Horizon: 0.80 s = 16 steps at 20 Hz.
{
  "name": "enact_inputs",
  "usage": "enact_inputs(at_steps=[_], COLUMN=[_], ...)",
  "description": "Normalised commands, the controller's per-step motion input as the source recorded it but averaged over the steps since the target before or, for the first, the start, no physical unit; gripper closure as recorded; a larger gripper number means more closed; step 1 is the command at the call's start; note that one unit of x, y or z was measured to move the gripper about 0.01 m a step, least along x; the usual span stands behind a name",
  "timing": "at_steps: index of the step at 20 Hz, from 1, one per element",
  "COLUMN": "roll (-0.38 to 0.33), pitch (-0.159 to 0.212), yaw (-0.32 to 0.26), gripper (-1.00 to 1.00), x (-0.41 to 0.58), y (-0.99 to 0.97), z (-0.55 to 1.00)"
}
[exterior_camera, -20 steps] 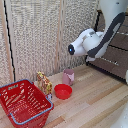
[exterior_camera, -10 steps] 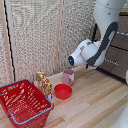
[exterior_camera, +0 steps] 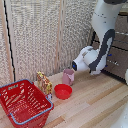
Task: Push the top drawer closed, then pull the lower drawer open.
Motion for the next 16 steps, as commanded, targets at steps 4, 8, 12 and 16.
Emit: enact_inputs(at_steps=[4, 8, 12, 16], roll=[0.035, 0.010, 0.000, 0.000], pitch=[0.024, 0.017, 0.004, 0.005], yaw=[0.000, 0.000, 0.000, 0.000], gripper=[1.00, 1.00, 1.00, 1.00], x=[0.086, 0.000, 0.000, 0.000], y=[-0.23, -0.02, 0.00, 0.02], z=[0.01, 0.00, 0.00, 0.00])
